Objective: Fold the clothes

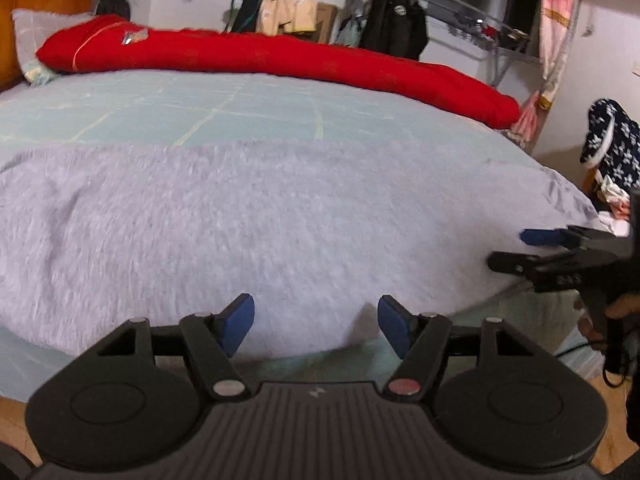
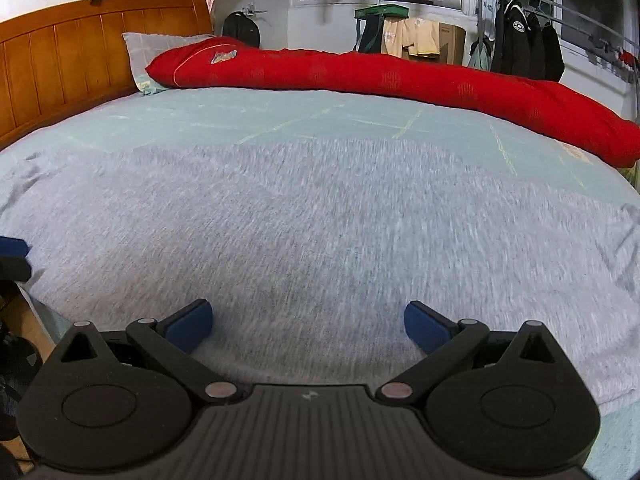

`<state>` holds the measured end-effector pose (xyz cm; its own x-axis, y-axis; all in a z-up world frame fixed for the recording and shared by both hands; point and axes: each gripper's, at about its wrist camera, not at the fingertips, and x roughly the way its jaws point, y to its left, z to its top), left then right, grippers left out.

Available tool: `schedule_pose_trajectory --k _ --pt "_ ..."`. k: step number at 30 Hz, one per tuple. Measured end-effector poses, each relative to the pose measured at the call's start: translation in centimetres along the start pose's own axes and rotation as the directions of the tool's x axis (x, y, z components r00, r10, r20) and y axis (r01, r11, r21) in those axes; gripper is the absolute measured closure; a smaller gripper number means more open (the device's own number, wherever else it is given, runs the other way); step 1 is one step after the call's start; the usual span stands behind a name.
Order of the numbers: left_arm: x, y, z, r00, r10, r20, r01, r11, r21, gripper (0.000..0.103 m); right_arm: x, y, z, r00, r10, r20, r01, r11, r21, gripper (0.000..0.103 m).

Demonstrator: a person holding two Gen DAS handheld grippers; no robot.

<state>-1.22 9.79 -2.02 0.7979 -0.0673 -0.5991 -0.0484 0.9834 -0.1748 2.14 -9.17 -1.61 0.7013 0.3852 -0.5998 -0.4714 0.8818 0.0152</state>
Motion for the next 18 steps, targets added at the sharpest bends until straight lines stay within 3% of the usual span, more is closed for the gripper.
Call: schedule_pose_trajectory --k 3,8,15,18 --pt "-0.4 -0.8 0.3 0.999 0.001 0.038 -0.002 1.000 0.022 0.035 0.5 0.1 -0.1 1.000 -0.003 0.007 0.003 1.000 0.000 0.000" --pt "1.5 0.2 0.0 1.000 0.005 -0.018 -0.006 0.998 -0.058 0.035 0.6 0.1 -0.2 1.000 -0.007 0.009 0.007 1.000 0.006 0.000" --pt "0.0 1.2 0.5 0.999 0.002 0.041 0.002 0.995 -0.104 0.031 0.5 -0.1 -0.1 1.000 -0.002 0.005 0.002 1.000 0.008 0.000" --pt "0.7 2.5 0.1 1.000 0.009 0.001 -0.009 0.987 -0.162 0.031 0.6 0.0 -0.2 1.000 -0.008 0.008 0.008 1.000 0.009 0.000"
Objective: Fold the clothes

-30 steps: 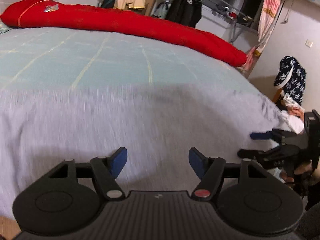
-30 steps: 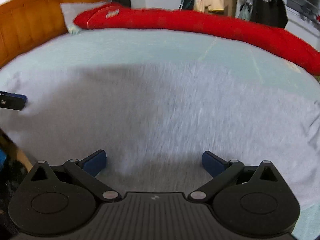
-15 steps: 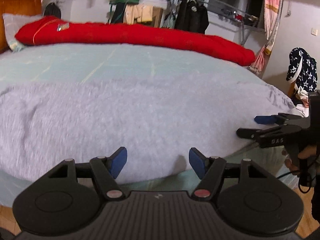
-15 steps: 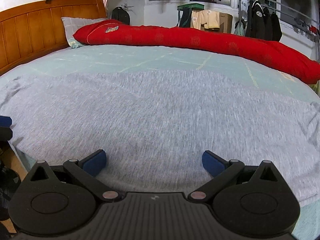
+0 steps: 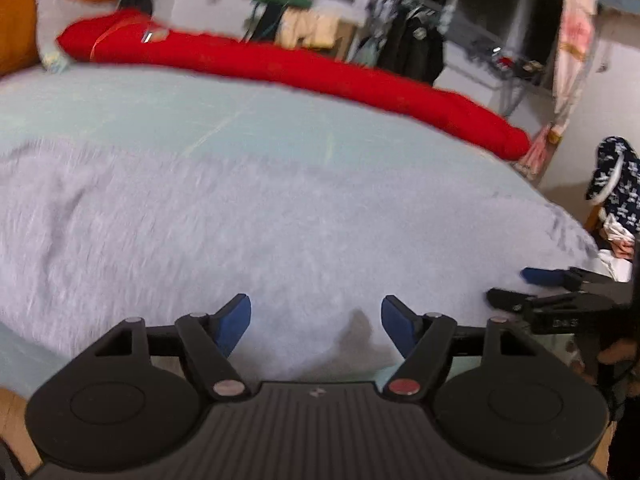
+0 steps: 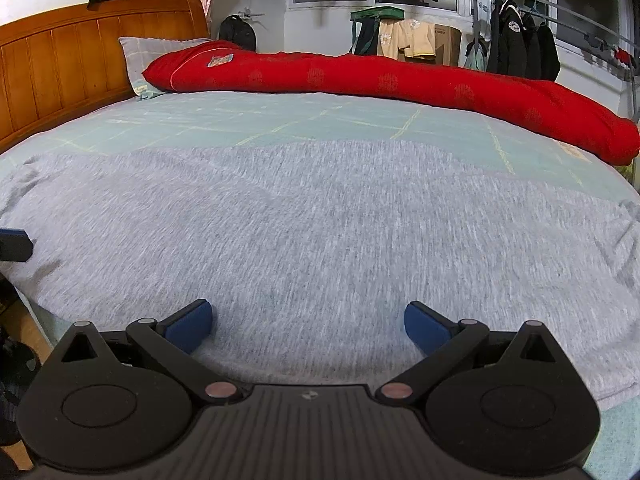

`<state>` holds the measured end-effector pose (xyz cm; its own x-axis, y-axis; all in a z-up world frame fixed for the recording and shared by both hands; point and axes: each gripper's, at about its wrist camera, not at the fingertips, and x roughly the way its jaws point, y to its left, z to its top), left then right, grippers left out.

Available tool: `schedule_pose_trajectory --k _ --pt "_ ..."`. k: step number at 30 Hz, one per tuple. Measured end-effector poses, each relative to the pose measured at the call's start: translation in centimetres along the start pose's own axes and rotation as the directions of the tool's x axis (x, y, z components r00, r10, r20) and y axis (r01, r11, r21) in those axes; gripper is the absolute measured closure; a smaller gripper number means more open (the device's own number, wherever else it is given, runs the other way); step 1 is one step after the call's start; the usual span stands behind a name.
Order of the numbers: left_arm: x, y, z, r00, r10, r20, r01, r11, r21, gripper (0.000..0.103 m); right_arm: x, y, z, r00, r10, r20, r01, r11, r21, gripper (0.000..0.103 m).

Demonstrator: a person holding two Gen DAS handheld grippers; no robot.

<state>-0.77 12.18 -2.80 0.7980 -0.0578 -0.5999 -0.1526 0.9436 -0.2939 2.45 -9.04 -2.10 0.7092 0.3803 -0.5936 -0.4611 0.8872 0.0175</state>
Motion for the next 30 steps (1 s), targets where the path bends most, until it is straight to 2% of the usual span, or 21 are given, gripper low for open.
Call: schedule_pose_trajectory --k 3,7,12,15,18,21,23,27,30 --pt "-1.2 0.4 -0.1 0.999 -0.029 0.029 0.030 0.998 -0.049 0.031 0.0 0.0 0.1 1.000 0.003 -0.003 -0.003 1.000 -0.001 0.000" --pt "-3.1 0.1 -0.7 0.994 -0.021 0.110 0.029 0.997 -0.065 0.028 0.1 -0.1 0.1 1.000 0.003 0.002 -0.003 1.000 -0.010 0.000" --pt "-1.3 0.0 -0.9 0.986 0.043 0.164 -0.025 0.994 -0.109 0.027 0.2 0.1 -0.2 1.000 -0.008 0.017 0.008 1.000 -0.016 0.000" --pt "-0.4 0.1 -0.8 0.982 0.021 0.190 0.004 0.991 -0.131 0.027 0.4 0.5 0.3 1.000 -0.025 -0.007 0.025 0.999 -0.021 0.000" --pt "-1.1 0.3 -0.4 0.970 -0.005 0.244 0.034 0.993 -0.117 0.027 0.6 0.8 0.8 0.999 -0.035 -0.040 0.034 0.999 -0.027 0.000" --pt "-1.7 1.7 0.8 0.953 0.044 0.299 -0.014 0.994 -0.104 0.025 0.8 1.1 1.1 0.998 -0.047 -0.052 0.046 0.999 -0.023 0.000" --pt "-0.8 3.8 1.6 0.957 0.066 0.284 -0.031 0.991 -0.128 0.020 0.9 1.4 1.0 0.997 -0.061 -0.048 0.060 0.998 -0.021 0.000" --pt "1.9 7.8 2.2 0.979 0.079 0.189 -0.037 0.976 -0.213 0.023 1.0 1.7 0.9 0.996 -0.080 -0.043 0.079 0.997 -0.012 0.000" --pt "-0.1 8.5 2.2 0.974 0.015 0.227 0.035 0.976 -0.215 0.022 0.9 1.7 0.8 0.996 -0.081 -0.037 0.081 0.997 -0.005 0.000"
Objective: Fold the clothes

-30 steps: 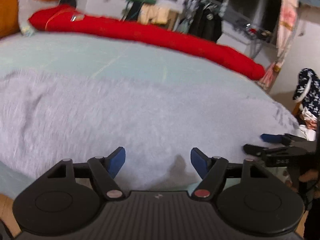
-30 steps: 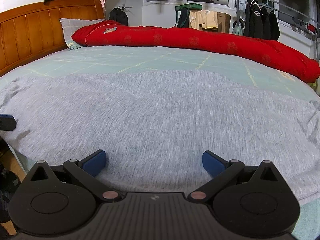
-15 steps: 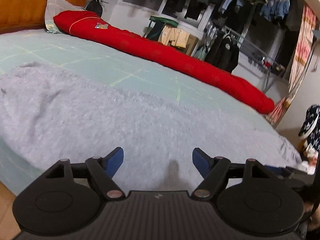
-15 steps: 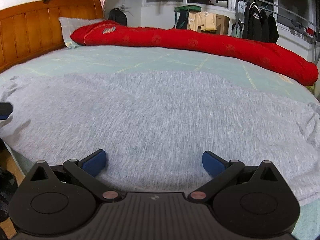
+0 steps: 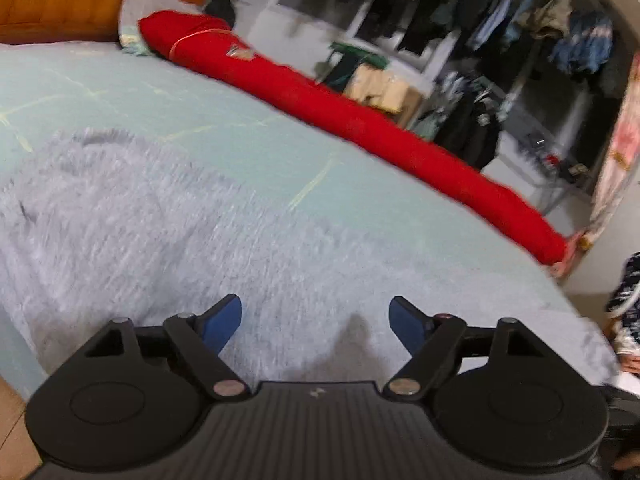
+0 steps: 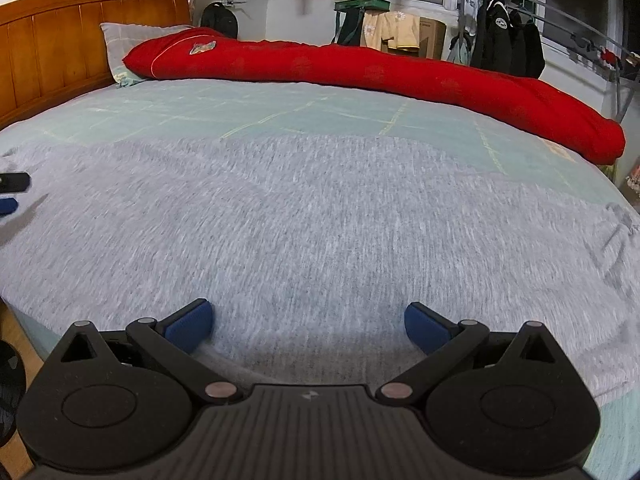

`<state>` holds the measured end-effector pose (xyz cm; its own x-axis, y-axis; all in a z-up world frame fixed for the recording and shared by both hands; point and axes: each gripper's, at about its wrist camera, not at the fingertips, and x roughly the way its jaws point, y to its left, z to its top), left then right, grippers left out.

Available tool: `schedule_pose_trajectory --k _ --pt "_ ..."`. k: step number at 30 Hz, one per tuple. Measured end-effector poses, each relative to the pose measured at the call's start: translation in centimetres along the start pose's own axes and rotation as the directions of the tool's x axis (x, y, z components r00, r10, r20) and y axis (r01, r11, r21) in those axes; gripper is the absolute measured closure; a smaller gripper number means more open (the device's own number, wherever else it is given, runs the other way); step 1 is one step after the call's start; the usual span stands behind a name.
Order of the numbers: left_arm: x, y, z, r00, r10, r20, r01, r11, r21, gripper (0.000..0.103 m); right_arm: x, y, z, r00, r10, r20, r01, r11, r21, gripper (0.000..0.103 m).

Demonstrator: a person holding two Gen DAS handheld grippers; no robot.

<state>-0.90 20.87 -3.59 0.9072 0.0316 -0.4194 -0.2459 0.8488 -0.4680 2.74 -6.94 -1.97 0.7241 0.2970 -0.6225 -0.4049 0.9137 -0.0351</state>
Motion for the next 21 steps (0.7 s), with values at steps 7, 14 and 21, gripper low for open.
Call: schedule_pose_trajectory --k 7,14,21 --pt "-7.9 4.9 0.8 0.988 0.033 0.152 -0.009 0.987 -0.159 0.021 -0.1 -0.2 -0.1 1.000 0.006 0.011 -0.007 1.000 0.006 0.000" --pt "-7.5 11.8 -2.0 0.988 0.055 0.145 0.015 0.897 -0.442 0.020 -0.2 -0.2 -0.4 0.999 0.004 0.032 -0.004 1.000 0.007 0.000" --pt "-2.2 13.9 -3.4 0.985 -0.083 0.148 0.153 0.809 -0.568 0.020 -0.3 -0.6 -0.3 0.999 0.031 0.024 -0.030 1.000 -0.006 0.000"
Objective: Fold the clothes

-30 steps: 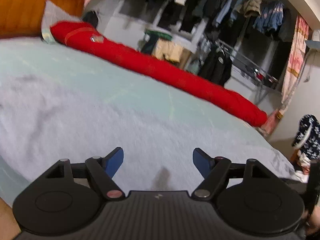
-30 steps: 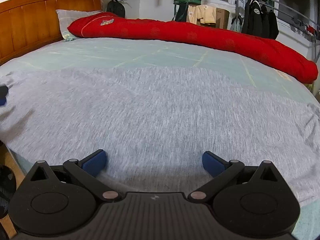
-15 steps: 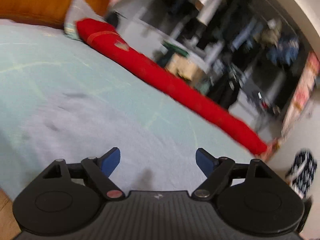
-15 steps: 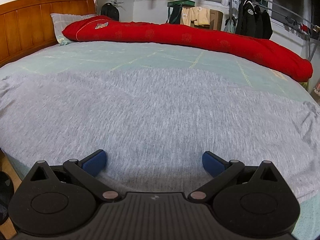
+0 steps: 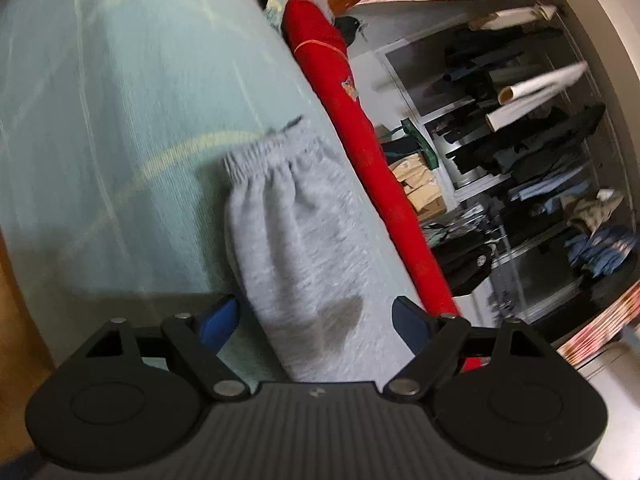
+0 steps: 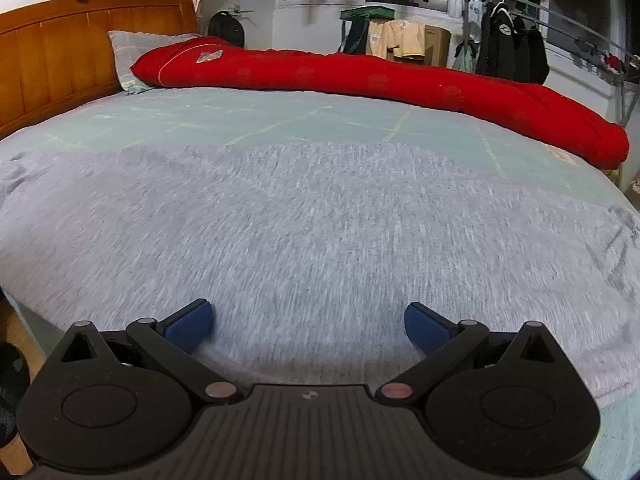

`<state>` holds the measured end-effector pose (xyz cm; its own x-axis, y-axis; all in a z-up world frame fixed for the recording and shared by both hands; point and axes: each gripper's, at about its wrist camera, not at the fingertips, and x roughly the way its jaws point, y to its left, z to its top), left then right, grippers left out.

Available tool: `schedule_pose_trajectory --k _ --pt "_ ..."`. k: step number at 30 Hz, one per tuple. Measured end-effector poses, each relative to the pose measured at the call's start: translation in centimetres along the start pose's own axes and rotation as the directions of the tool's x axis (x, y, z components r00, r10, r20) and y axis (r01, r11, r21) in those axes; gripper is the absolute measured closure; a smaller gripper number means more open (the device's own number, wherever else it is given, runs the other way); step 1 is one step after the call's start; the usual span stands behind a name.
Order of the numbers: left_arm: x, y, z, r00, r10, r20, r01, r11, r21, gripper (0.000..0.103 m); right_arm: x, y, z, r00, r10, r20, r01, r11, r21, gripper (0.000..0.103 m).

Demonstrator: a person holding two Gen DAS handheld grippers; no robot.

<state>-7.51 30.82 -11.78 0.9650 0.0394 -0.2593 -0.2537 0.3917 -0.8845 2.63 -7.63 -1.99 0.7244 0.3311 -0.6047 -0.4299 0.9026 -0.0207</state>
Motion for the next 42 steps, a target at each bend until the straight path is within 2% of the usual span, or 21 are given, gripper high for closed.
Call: schedule_pose_trajectory --k 4,6,8,10,14,15,17,18,21,24,26,28,30,32,35,36,38,42 --pt "-0.7 -0.8 0.5 0.993 -0.105 0.047 0.105 0.994 -0.004 0.020 -0.1 -0.2 0.0 1.000 0.013 -0.001 -0.013 1.000 -0.007 0.000" --pt "-1.0 -1.3 1.2 0.990 -0.124 0.062 0.124 0.992 0.009 0.019 -0.1 -0.2 0.0 1.000 0.016 0.000 -0.016 1.000 -0.009 0.000" --pt "-0.9 -1.3 1.8 0.992 -0.104 0.077 0.103 0.995 0.016 0.019 -0.1 -0.2 -0.1 1.000 0.019 0.000 -0.019 1.000 -0.012 0.000" --pt "-0.7 -1.4 2.4 0.995 -0.054 0.087 0.052 0.998 0.021 0.019 -0.1 -0.3 -0.1 1.000 0.020 0.000 -0.020 1.000 -0.014 0.000" --pt "-1.5 -1.2 2.7 0.993 -0.001 0.118 -0.007 0.997 0.072 0.019 -0.2 -0.1 0.3 0.999 0.029 -0.023 -0.029 0.999 -0.036 0.000" --pt "-1.6 -1.2 2.8 0.992 0.009 0.124 -0.019 0.997 0.081 0.019 -0.5 -0.1 0.7 0.998 0.046 -0.038 -0.048 0.998 -0.051 0.000" --pt "-1.6 -1.2 2.8 0.991 0.019 0.136 -0.034 0.994 0.107 0.019 -1.4 0.1 1.8 0.989 0.139 -0.049 -0.143 0.986 -0.084 0.000" --pt "-1.8 -1.3 2.8 0.990 0.013 0.141 -0.029 0.993 0.118 0.019 -2.2 0.4 2.5 0.982 0.189 -0.023 -0.190 0.974 -0.122 0.000" --pt "-2.2 -1.3 2.7 0.989 0.020 0.150 -0.041 0.990 0.137 0.021 -3.5 1.6 4.8 0.947 0.321 0.022 -0.306 0.920 -0.246 0.000" --pt "-1.8 -1.6 2.8 0.985 0.072 0.155 -0.098 0.981 0.167 0.038 -2.1 3.7 8.1 0.901 0.435 -0.001 -0.407 0.844 -0.350 0.000" --pt "-1.7 -1.8 2.7 0.982 0.103 0.158 -0.131 0.976 0.174 0.054 0.0 5.8 10.7 0.861 0.503 -0.079 -0.491 0.778 -0.392 0.000" --pt "-1.7 -1.8 2.6 0.979 0.130 0.155 -0.154 0.976 0.155 0.060 2.4 8.2 13.3 0.815 0.557 -0.161 -0.566 0.706 -0.426 0.002" --pt "-1.9 -2.0 2.5 0.977 0.137 0.163 -0.162 0.975 0.152 0.062 4.8 11.1 15.6 0.785 0.575 -0.231 -0.607 0.636 -0.477 0.017" --pt "-2.1 -2.4 2.5 0.973 0.150 0.176 -0.177 0.972 0.152 0.063 7.2 14.1 17.4 0.752 0.581 -0.311 -0.646 0.559 -0.519 0.028" --pt "-2.2 -2.8 2.8 0.974 0.142 0.175 -0.169 0.974 0.151 0.063 10.5 18.1 19.0 0.703 0.588 -0.400 -0.698 0.465 -0.544 0.044" --pt "-2.0 -2.8 2.9 0.976 0.141 0.163 -0.166 0.974 0.153 0.063 11.4 19.1 19.3 0.686 0.590 -0.425 -0.715 0.442 -0.542 0.051" --pt "-1.8 -2.8 3.1 0.976 0.164 0.146 -0.186 0.969 0.159 0.063 13.1 21.1 19.8 0.655 0.592 -0.470 -0.745 0.402 -0.532 0.057" --pt "-1.5 -2.5 3.1 0.977 0.186 0.104 -0.201 0.965 0.168 0.063 16.1 23.5 21.1 0.611 0.602 -0.514 -0.785 0.375 -0.493 0.060"
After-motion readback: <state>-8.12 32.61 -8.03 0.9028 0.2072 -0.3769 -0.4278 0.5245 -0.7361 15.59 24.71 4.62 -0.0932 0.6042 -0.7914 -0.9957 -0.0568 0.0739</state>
